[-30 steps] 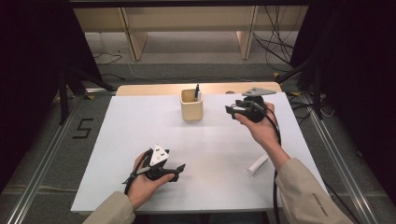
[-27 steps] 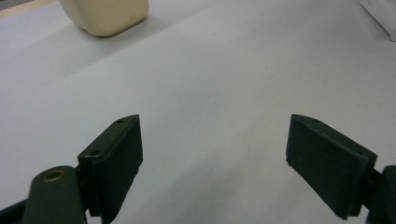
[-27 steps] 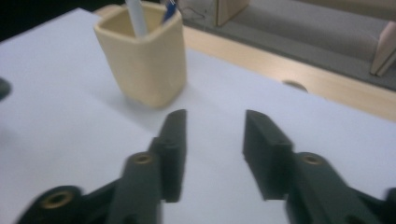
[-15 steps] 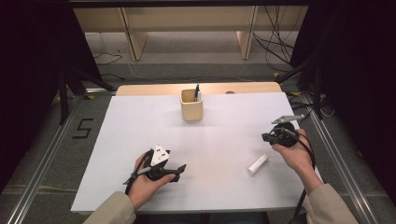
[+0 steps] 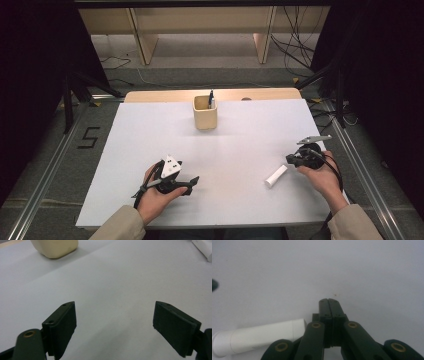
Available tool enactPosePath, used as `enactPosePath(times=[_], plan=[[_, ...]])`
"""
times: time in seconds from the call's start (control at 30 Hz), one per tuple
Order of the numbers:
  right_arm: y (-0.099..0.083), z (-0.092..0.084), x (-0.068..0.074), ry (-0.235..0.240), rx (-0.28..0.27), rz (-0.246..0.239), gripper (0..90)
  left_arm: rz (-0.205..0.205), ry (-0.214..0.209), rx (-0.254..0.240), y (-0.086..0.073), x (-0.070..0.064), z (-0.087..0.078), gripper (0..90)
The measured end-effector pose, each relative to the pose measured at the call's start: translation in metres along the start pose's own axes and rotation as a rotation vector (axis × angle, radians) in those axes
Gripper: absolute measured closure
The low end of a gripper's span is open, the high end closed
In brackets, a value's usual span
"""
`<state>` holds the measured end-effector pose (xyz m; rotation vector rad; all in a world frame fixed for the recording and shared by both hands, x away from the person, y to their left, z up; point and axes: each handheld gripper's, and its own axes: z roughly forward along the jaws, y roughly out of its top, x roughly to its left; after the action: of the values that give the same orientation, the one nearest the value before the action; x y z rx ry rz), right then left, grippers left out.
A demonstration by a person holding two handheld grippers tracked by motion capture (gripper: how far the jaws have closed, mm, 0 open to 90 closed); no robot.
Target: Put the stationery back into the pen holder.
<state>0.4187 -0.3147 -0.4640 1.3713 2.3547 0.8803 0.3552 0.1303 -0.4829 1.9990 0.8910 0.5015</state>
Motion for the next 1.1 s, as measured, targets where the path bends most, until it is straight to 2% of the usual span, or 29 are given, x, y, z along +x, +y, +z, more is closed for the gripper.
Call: enactPosePath(times=[0.4,0.53,0.73,0.93,1.1], plan=[[-0.006,0.004,0.0,0.025,0.03,-0.006,90.0,-0.001,0.0,0.0,0.0,0.0,0.0,18.6],[-0.008,0.005,0.001,0.042,0.042,-0.022,90.0,-0.003,0.0,-0.003,0.0,0.0,0.0,18.6],[-0.008,0.004,0.005,0.05,0.051,-0.037,90.0,-0.003,0.0,-0.002,0.0,0.0,0.0,18.6],[-0.01,0.003,0.01,0.05,0.058,-0.025,90.0,-0.001,-0.001,-0.001,0.0,0.0,0.0,18.6],[-0.01,0.002,0.019,0.047,0.074,-0.022,90.0,0.001,-0.002,0.001,0.0,0.0,0.0,18.6]])
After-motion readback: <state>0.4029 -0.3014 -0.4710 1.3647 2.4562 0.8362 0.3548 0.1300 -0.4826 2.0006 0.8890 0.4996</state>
